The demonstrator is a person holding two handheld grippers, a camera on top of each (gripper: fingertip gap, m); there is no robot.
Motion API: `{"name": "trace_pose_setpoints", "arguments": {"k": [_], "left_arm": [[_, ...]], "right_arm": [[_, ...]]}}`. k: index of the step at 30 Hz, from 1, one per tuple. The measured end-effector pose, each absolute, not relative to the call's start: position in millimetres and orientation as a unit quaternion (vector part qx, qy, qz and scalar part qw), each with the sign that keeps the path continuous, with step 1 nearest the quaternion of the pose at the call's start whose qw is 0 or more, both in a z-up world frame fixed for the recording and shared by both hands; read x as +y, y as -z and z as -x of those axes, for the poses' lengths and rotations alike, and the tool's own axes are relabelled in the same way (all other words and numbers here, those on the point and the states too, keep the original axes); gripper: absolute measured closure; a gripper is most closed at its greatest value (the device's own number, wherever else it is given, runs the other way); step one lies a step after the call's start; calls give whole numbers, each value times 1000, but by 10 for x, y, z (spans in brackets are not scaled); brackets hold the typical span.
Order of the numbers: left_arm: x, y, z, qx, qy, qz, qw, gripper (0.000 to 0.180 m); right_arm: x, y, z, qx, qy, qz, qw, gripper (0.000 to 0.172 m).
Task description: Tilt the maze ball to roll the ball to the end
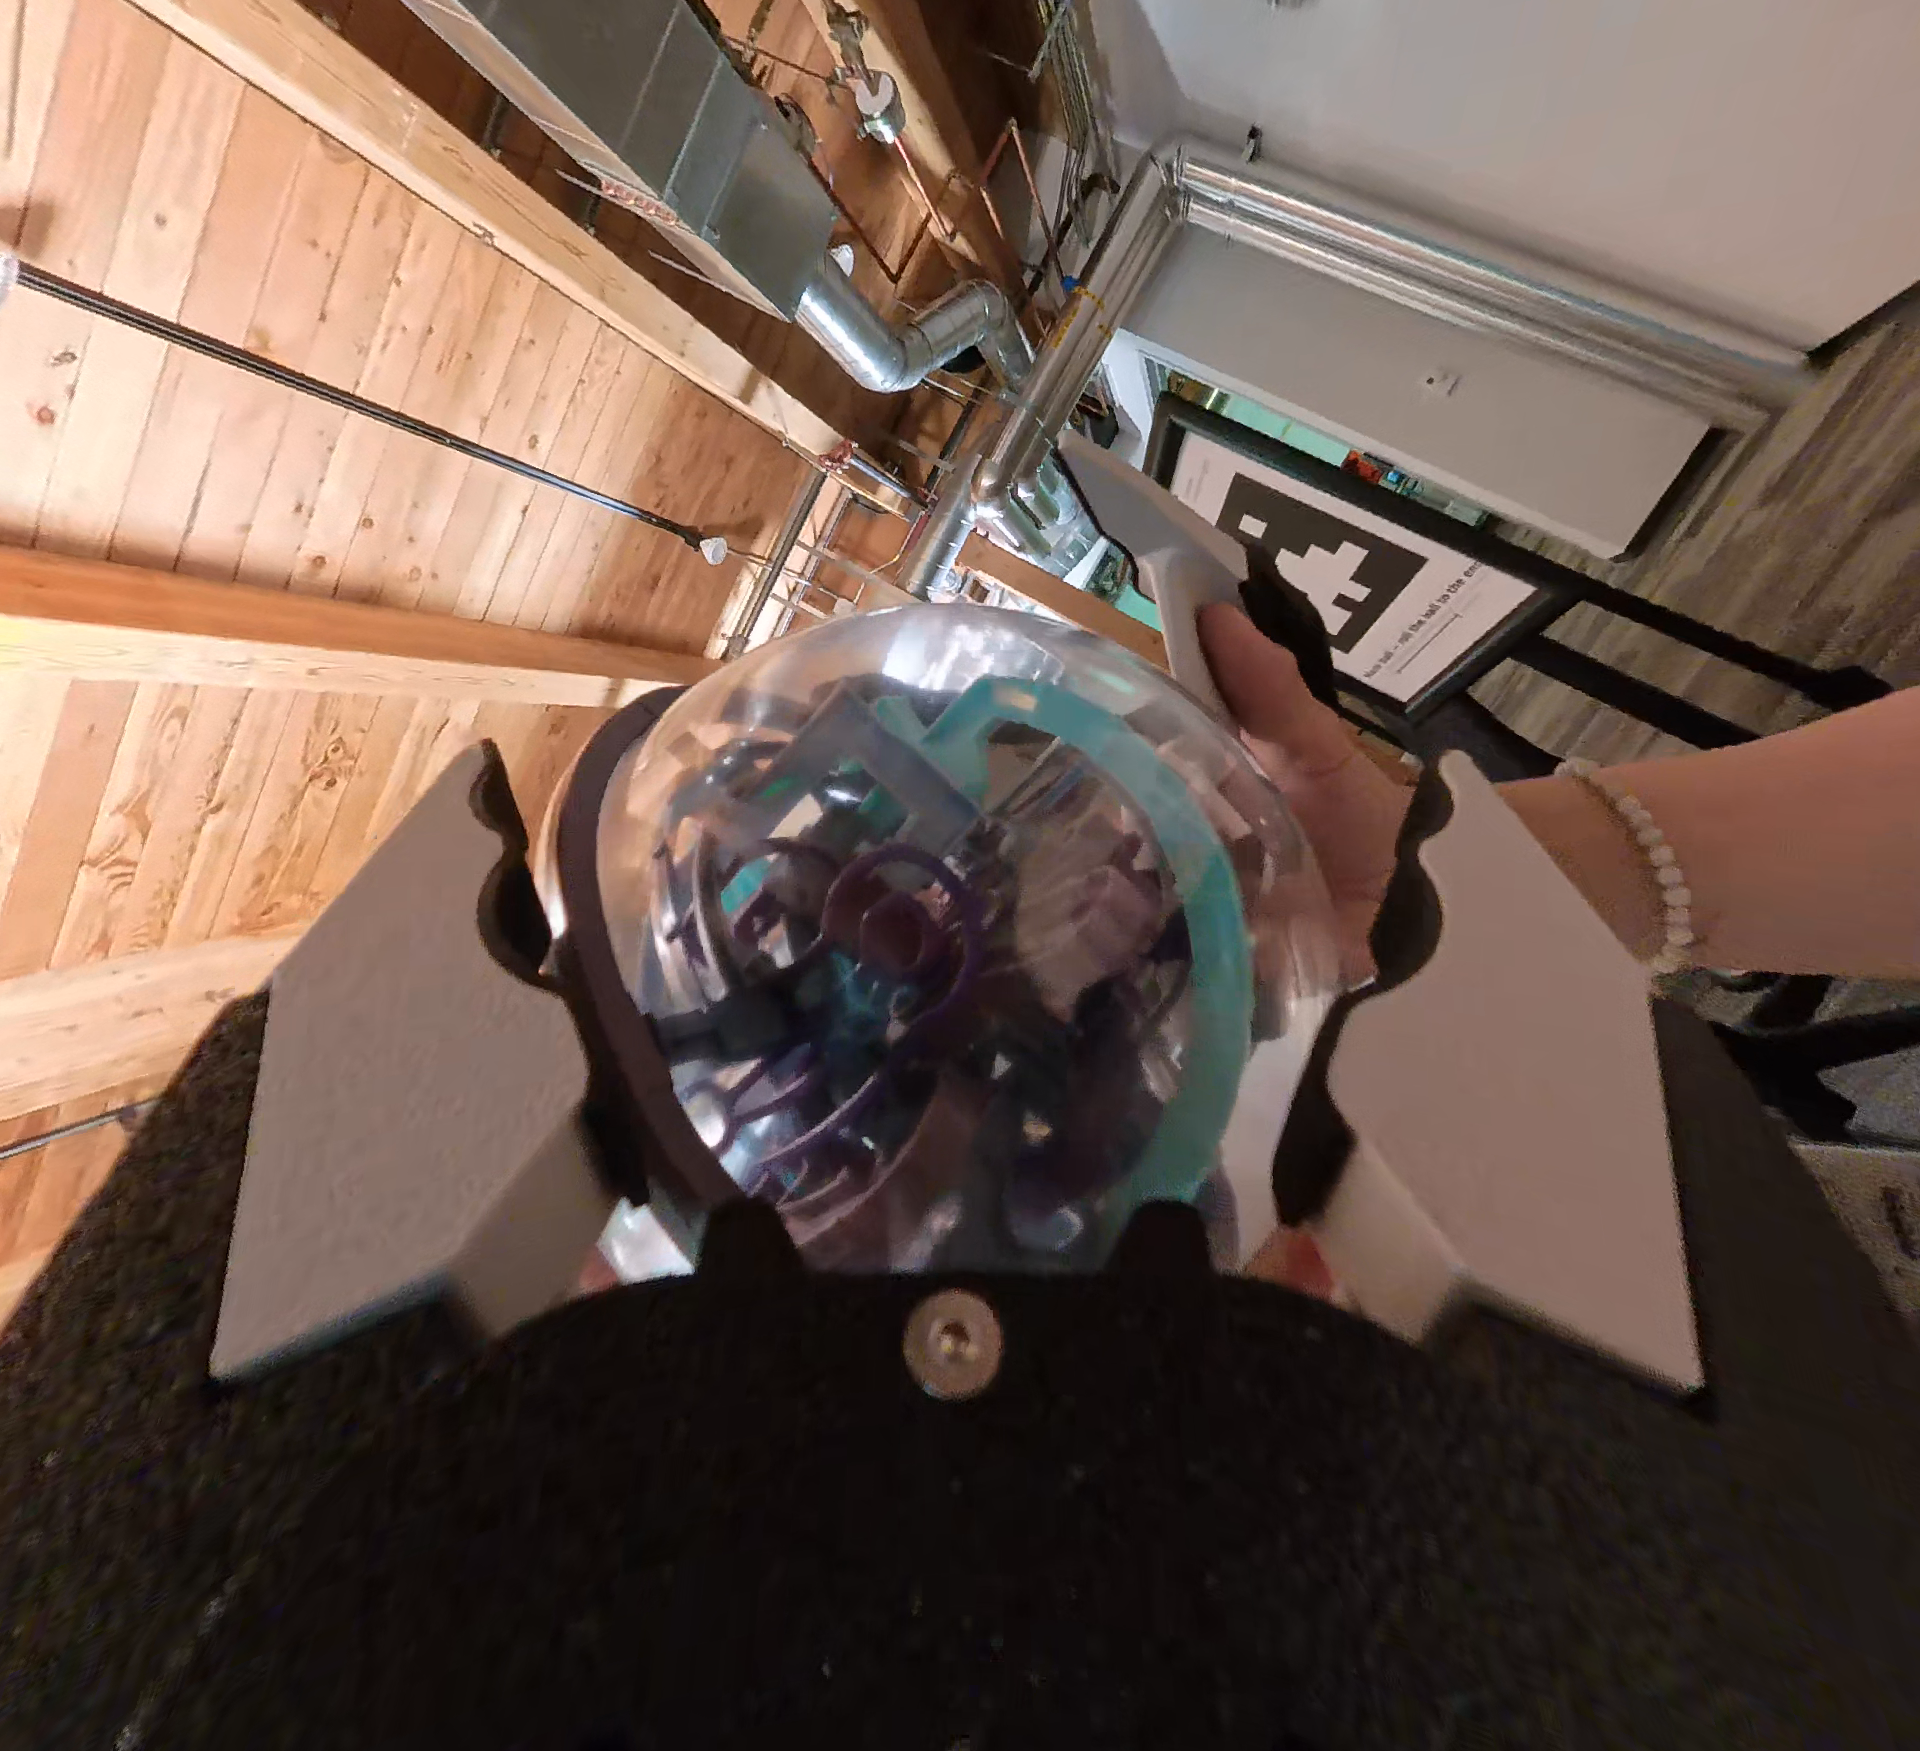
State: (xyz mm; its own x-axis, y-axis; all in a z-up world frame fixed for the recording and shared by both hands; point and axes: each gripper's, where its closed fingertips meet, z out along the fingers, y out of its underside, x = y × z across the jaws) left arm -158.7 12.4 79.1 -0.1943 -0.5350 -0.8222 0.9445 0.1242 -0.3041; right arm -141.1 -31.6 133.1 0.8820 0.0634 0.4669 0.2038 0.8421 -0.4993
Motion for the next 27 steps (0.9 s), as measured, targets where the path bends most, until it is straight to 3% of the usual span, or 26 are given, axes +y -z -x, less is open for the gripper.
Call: {"name": "trace_pose_setpoints", "arguments": {"k": [7, 27], "left_arm": [[220, -823, 1370, 450, 681, -202, 541, 24], [301, -756, 1457, 478, 631, -209, 574, 23]], "right_arm": [[-285, -1300, 1126, -194, 56, 281, 938, 60], [-152, -1214, 1075, -178, -9, 267, 947, 58]]}}
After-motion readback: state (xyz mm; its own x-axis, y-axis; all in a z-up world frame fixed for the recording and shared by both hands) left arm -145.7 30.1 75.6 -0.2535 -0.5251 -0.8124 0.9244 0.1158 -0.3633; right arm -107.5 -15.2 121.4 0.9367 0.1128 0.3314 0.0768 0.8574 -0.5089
